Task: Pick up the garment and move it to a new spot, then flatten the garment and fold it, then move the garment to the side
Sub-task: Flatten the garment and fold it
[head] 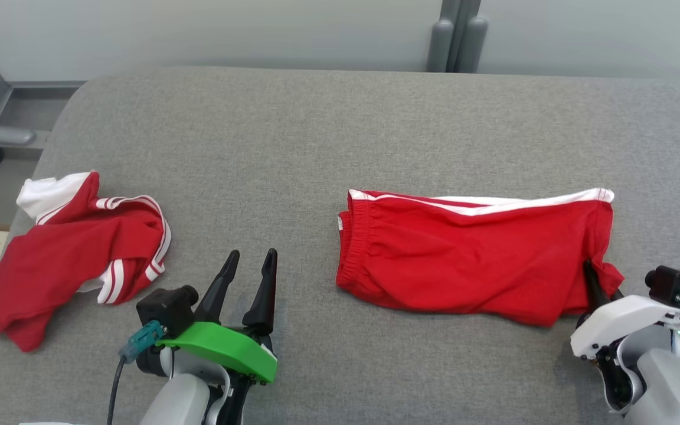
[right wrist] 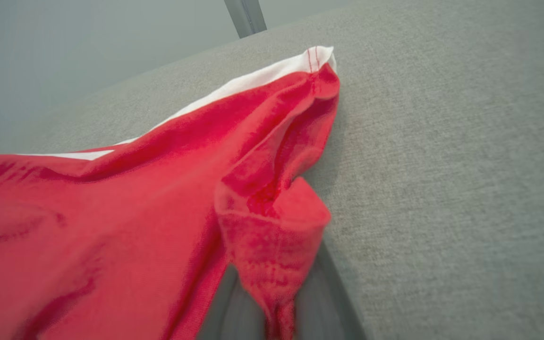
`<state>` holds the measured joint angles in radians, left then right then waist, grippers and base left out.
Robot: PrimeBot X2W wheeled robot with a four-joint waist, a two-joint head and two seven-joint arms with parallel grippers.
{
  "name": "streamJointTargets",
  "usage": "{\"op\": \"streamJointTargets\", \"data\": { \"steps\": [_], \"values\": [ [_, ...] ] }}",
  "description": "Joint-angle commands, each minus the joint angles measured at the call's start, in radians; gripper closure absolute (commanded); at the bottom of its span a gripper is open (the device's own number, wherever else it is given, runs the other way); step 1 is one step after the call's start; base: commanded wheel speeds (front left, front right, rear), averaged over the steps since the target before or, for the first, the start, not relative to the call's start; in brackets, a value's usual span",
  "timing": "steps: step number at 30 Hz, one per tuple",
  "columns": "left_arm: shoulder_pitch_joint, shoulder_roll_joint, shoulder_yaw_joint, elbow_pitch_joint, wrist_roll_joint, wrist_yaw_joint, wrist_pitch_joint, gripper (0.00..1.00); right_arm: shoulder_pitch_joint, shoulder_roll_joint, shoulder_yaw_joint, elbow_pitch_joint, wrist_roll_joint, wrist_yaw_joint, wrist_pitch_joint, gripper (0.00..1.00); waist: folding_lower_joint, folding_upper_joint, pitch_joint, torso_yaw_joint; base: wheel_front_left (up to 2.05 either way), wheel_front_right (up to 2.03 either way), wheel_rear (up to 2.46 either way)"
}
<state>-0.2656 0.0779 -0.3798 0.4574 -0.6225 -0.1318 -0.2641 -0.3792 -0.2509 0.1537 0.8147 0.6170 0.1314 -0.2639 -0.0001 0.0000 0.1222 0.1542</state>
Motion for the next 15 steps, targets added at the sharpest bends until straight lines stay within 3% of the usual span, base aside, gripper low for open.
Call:
{"op": "streamJointTargets", "data": {
  "steps": [1,9,15],
  "values": [
    [0.025,0.009,0.008,-0.004,0.012,0.002,0.0,0.0,0.035,0.01,-0.018,-0.008,-0.019,-0.001,0.0,1.0,0.0001,0.0,-0.048,-0.049,0.0,0.0,0.0],
    [0.064,0.016,0.033,-0.022,0.066,0.002,0.0,0.0,0.081,0.027,-0.087,-0.045,-0.089,-0.001,0.0,1.0,0.0001,0.0,-0.07,-0.066,0.0,0.0,0.0],
    [0.079,0.004,0.063,-0.037,0.121,0.002,-0.001,0.0,0.085,0.049,-0.118,-0.166,-0.163,-0.001,0.0,1.0,0.0001,0.0,-0.069,-0.054,0.0,0.0,0.0]
  ]
}}
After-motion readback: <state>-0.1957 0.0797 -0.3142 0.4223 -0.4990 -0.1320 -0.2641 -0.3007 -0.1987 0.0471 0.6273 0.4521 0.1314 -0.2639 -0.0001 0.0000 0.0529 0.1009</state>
